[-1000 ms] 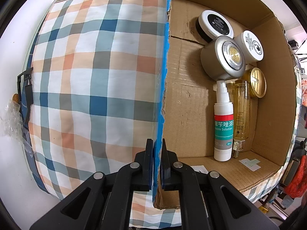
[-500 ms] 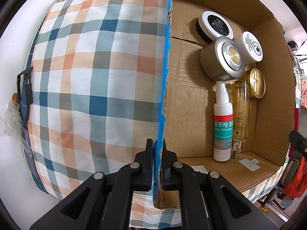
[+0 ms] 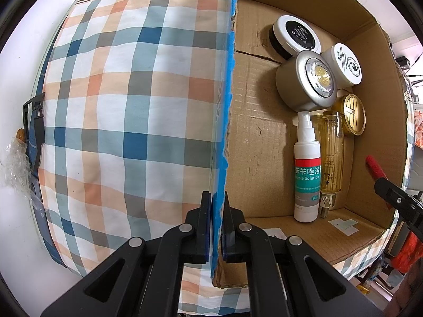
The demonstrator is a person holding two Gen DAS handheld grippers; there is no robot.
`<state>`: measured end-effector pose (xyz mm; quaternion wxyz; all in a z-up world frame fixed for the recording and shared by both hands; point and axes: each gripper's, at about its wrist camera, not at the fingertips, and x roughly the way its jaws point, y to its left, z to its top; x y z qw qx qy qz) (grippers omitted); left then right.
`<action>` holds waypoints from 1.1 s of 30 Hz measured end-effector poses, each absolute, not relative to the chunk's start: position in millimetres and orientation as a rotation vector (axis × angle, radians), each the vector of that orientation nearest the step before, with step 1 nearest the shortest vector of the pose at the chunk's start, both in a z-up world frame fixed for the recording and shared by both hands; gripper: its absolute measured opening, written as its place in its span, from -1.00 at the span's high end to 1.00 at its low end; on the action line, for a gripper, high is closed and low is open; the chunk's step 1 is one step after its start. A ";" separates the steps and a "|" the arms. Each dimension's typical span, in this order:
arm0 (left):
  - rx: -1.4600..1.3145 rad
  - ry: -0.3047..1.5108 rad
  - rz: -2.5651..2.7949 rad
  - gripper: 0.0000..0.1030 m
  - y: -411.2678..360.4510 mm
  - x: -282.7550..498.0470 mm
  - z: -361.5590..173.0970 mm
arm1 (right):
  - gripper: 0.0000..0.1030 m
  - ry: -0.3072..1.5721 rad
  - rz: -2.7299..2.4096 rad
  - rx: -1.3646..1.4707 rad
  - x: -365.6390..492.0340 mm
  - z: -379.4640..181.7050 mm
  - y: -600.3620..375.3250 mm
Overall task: Organize rigid objects
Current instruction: 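Carry the red box into the box beside the oil bottle and release, then move the right tool to the white egg-shaped case and grasp it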
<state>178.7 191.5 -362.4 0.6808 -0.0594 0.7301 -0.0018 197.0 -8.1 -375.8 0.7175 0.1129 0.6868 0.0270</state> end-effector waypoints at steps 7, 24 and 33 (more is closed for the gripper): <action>-0.130 1.642 -0.003 0.93 191.8 179.4 -364.3 | 0.21 1.558 0.039 0.247 201.0 -386.6 -8.9; -0.128 1.641 0.005 0.93 187.9 179.9 -365.1 | -0.94 1.504 0.030 0.160 197.2 -359.9 -1.4; -0.132 1.641 0.009 0.93 188.2 179.7 -364.7 | -0.94 1.431 0.044 0.130 192.8 -330.7 6.8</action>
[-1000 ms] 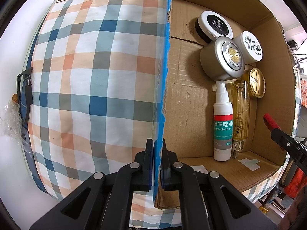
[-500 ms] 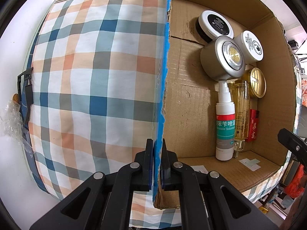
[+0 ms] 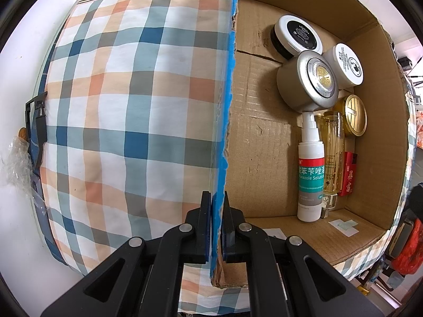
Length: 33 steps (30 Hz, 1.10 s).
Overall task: Organize rigid objects
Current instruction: 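Move the right tool to the white egg-shaped case and grasp it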
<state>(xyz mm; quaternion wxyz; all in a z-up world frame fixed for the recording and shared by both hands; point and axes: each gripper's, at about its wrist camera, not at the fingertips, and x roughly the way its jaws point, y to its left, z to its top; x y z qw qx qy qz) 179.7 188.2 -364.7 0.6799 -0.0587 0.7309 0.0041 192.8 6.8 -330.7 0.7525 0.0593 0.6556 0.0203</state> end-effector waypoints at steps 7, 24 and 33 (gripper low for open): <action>-0.137 1.642 0.012 0.93 189.3 179.6 -364.1 | -0.95 1.376 0.029 0.212 192.3 -308.8 -24.4; -0.140 1.641 0.023 0.93 189.9 178.3 -364.1 | -0.95 1.234 -0.644 0.475 225.0 -429.1 -316.6; -0.144 1.651 0.020 0.93 191.5 180.6 -365.3 | -0.18 1.284 -0.678 0.475 237.5 -465.4 -337.1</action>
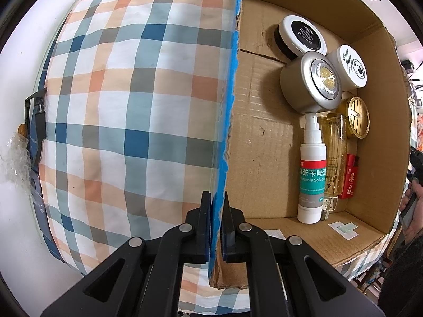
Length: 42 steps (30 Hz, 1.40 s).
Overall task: Organize rigid objects
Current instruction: 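Move the right tool to the white egg-shaped case and grasp it, then carry the white case into the box beside the spray bottle and release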
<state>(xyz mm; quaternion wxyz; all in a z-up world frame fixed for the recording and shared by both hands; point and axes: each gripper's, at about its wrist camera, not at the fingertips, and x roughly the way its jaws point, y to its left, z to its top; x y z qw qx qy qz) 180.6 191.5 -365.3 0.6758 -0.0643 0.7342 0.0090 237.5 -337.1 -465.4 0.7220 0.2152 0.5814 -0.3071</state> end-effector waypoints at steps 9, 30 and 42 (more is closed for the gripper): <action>-0.141 1.651 0.016 0.93 191.0 182.2 -366.8 | -0.18 1.289 -0.423 0.357 220.1 -436.8 -259.8; -0.136 1.643 0.011 0.93 186.6 182.6 -365.0 | -0.18 1.238 0.137 0.320 185.0 -288.3 -35.9; -0.138 1.637 0.010 0.93 188.5 181.4 -363.0 | -0.18 1.273 0.255 0.316 188.0 -293.4 14.8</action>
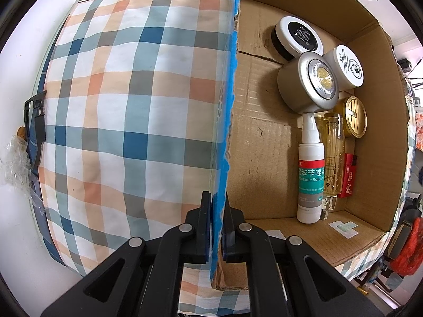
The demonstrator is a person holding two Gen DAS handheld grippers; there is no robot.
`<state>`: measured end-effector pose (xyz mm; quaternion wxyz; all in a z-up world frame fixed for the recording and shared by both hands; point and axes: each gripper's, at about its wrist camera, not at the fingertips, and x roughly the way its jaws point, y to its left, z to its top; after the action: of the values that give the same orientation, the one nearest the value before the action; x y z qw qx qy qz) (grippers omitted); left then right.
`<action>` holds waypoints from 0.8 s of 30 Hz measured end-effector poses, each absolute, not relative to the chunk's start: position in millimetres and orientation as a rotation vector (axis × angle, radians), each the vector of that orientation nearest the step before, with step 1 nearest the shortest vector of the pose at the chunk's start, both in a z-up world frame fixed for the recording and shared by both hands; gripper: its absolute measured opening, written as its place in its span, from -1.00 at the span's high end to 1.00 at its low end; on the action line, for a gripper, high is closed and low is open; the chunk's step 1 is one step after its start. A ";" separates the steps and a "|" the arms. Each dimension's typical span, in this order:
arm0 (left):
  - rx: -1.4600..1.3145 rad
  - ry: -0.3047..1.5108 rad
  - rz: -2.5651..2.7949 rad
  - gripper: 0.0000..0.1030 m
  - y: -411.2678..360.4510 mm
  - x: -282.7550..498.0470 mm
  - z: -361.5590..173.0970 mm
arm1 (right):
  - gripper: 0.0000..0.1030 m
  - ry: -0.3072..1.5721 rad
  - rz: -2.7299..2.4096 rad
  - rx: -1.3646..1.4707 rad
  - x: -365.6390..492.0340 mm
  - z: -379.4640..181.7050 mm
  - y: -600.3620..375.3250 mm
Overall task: Organize rigid objects
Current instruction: 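Carry the white case into the box beside the spray bottle and release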
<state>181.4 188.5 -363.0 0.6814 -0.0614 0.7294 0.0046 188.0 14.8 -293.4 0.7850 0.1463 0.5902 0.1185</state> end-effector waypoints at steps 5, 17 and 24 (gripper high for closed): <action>-0.136 1.636 0.009 0.93 188.5 180.9 -362.7 | -0.18 1.317 0.293 0.341 195.1 -314.1 28.7; -0.134 1.637 0.008 0.93 188.9 180.5 -362.8 | -0.18 1.412 0.353 0.371 206.1 -350.8 56.1; -0.134 1.639 0.007 0.93 190.0 180.2 -363.1 | -0.18 1.449 0.365 0.373 213.5 -368.8 66.1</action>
<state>180.2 190.0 -363.1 0.6806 -0.0598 0.7302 0.0030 213.5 66.1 -368.8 0.7178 0.1687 0.6551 0.1648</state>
